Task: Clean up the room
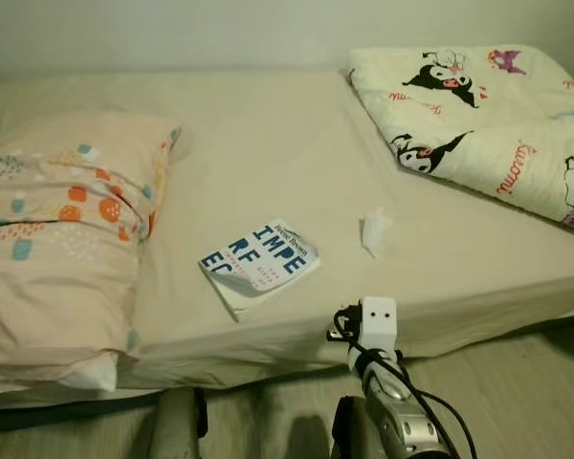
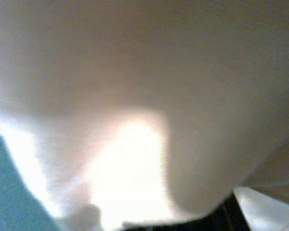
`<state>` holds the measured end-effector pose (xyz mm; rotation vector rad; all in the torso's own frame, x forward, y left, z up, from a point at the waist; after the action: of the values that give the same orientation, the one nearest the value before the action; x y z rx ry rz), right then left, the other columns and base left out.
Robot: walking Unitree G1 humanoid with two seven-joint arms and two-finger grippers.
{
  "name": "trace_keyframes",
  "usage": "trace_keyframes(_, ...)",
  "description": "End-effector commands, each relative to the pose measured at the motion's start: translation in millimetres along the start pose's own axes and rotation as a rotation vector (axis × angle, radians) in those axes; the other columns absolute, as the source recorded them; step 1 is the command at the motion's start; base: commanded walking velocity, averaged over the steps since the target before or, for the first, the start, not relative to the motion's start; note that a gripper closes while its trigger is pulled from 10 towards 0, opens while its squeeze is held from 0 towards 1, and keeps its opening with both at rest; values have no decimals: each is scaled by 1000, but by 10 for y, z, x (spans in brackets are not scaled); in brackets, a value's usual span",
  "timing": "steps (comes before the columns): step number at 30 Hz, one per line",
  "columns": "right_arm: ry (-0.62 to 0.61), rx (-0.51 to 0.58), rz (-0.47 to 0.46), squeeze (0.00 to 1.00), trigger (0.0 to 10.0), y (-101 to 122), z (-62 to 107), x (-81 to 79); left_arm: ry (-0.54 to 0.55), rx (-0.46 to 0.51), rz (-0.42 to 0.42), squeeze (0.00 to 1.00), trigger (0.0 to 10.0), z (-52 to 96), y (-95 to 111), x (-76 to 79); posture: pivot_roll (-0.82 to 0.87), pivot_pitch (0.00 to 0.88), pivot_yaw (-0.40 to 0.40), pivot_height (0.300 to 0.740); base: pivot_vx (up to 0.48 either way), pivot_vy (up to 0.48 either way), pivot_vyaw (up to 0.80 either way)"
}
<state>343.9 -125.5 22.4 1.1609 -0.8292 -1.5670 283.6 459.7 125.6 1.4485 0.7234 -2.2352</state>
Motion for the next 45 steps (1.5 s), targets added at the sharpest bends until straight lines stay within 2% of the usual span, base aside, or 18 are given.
trace_keyframes(1,-17,-30,-2,0,10000,-106,30,55,9,14,-13,0,0,10,-1,-23,237,81,5,591,0,0,0)
trace_keyframes(4,-16,-30,-2,0,10000,-109,32,52,-23,51,-2,0,0,22,92,53,237,81,5,591,0,0,0)
trace_keyframes(7,-16,-30,2,0,10000,-106,29,52,-237,230,160,0,0,179,652,526,237,81,5,591,0,0,0)
trace_keyframes(10,-17,-30,2,0,10000,-106,29,53,-278,266,180,0,0,233,762,606,237,81,5,591,0,0,0)
trace_keyframes(11,-17,-30,1,0,10000,-104,32,56,-320,312,242,0,0,331,925,656,237,81,5,591,0,0,0)
trace_keyframes(12,-18,-33,3,0,10000,-107,35,69,-373,394,381,0,0,516,1185,627,220,82,3,591,0,0,0)
trace_keyframes(16,-16,-35,7,0,10000,-107,35,73,-411,498,521,0,0,704,1391,433,214,86,-6,591,0,0,0)
trace_keyframes(20,-14,-35,9,0,10000,-105,34,76,-430,557,542,0,0,789,1451,311,216,84,-10,591,0,0,0)
trace_keyframes(23,-9,-39,13,0,10000,-102,27,73,-517,709,570,0,0,1078,1575,39,219,82,-13,591,0,0,0)
trace_keyframes(26,-6,-40,14,0,10000,-97,20,67,-558,773,575,0,0,1226,1616,-69,219,82,-13,591,0,0,0)
trace_keyframes(27,-4,-40,14,0,10000,-87,12,60,-604,822,557,0,0,1385,1627,-136,219,81,-19,591,0,0,0)
trace_keyframes(28,-2,-39,17,0,10000,-77,3,55,-684,857,456,0,0,1585,1551,-102,220,80,-20,591,0,0,0)
trace_keyframes(30,-1,-39,17,0,10000,-76,2,55,-716,856,423,0,0,1642,1515,-68,220,80,-20,591,0,0,0)
trace_keyframes(33,0,-40,19,0,10000,-77,3,53,-759,820,337,0,0,1674,1398,31,220,80,-20,591,0,0,0)
trace_keyframes(35,0,-42,19,0,10000,-84,6,57,-686,622,222,0,0,1378,1031,101,221,82,-23,591,0,0,0)
trace_keyframes(39,1,-45,20,0,10000,-96,10,60,-611,470,177,0,0,1141,735,93,221,82,-23,591,0,0,0)
trace_keyframes(42,7,-51,19,0,10000,-117,10,39,-405,258,145,0,0,810,369,-110,226,81,-22,591,0,0,0)
trace_keyframes(45,8,-53,19,0,10000,-120,9,36,-351,199,136,0,0,754,265,-186,226,81,-22,591,0,0,0)
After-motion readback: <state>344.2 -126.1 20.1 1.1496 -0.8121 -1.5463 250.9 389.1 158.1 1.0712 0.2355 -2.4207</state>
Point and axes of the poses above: a point about 5 cm out from each wrist's last joint towards the gripper, its own z axis pointing back from the gripper into the wrist, its own y axis along the axis of the wrist's last joint, x = y × z, the point moved 5 cm from there along -z, pointing out of the wrist towards the gripper, and after that the axes turned 13 degrees about -z, right-handed, at the moved point
